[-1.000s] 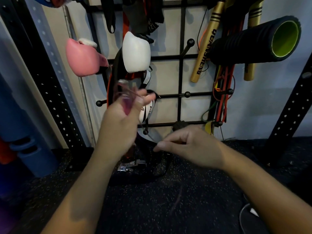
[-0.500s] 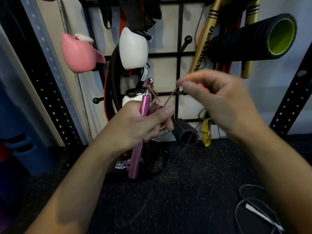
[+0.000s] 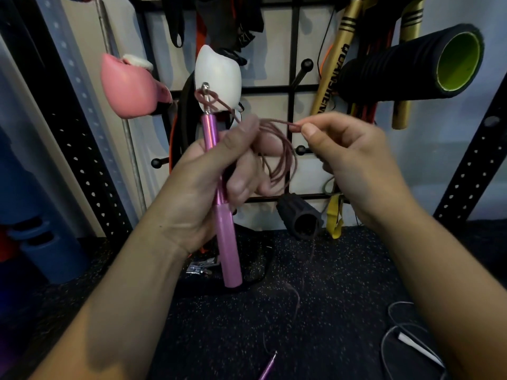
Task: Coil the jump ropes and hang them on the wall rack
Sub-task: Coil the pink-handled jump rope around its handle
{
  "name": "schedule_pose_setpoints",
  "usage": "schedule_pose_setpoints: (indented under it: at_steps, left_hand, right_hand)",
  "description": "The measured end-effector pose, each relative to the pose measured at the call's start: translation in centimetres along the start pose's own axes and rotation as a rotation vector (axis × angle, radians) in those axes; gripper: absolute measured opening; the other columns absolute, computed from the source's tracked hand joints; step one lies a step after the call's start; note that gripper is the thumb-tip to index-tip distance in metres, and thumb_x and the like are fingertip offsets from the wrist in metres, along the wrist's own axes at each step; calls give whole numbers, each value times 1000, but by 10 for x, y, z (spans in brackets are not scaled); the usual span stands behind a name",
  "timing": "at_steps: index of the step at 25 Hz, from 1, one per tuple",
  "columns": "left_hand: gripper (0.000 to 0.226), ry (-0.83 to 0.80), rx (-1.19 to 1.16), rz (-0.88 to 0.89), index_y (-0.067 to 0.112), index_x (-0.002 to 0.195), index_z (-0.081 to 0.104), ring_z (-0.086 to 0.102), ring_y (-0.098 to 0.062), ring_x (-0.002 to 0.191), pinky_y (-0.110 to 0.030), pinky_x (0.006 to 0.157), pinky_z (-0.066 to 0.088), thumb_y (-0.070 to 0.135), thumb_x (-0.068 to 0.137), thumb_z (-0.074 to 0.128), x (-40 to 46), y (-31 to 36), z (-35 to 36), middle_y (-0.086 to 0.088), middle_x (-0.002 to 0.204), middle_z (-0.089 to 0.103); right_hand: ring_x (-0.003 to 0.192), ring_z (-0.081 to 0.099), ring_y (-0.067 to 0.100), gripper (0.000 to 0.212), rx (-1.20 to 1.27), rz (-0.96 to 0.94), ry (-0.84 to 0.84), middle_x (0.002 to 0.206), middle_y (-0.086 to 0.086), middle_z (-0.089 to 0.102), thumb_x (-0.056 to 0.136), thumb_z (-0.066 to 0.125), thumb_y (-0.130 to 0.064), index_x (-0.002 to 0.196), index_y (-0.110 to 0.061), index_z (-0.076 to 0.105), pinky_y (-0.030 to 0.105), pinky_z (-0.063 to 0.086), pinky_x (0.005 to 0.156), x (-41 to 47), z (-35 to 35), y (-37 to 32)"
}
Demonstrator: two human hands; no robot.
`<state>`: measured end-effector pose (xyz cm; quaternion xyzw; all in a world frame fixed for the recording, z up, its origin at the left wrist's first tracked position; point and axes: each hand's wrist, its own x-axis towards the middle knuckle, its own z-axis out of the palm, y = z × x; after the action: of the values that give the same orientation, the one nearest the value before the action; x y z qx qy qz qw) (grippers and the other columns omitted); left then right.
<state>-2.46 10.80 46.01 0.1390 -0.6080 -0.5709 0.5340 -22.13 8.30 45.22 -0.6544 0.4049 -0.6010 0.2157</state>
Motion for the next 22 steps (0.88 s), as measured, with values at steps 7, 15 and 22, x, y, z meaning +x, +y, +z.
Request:
schedule_pose_setpoints:
  at_steps: [7, 15, 22]
  left_hand:
    - [34, 181, -279, 56, 5, 84, 75, 53, -2, 43, -20, 64, 56, 26, 97, 52, 10, -6, -6, 11, 42, 49]
    - [30, 336, -153, 41, 1, 100, 66, 44, -2, 42, -18, 58, 48, 25, 104, 50, 9, -13, -19, 9, 66, 70]
    - [28, 322, 418, 11, 12, 109, 70, 75, -10, 90, -20, 81, 55, 27, 107, 46, 6, -25, -17, 1, 99, 81]
  right_hand:
    - [45, 34, 16, 19, 53, 209, -134, 54, 2, 62, 97, 69, -29, 90, -11, 69, 22, 29, 45, -9, 13, 16]
    - [60, 53, 15, 20, -66, 198, -258, 73, -1, 73, 103, 59, -13, 111, -16, 77, 18, 44, 57, -14, 18, 23]
    - [48, 53, -2, 20, -241, 191, -606, 57, -17, 64, 100, 64, -32, 106, -20, 78, 12, 40, 51, -29, 24, 12]
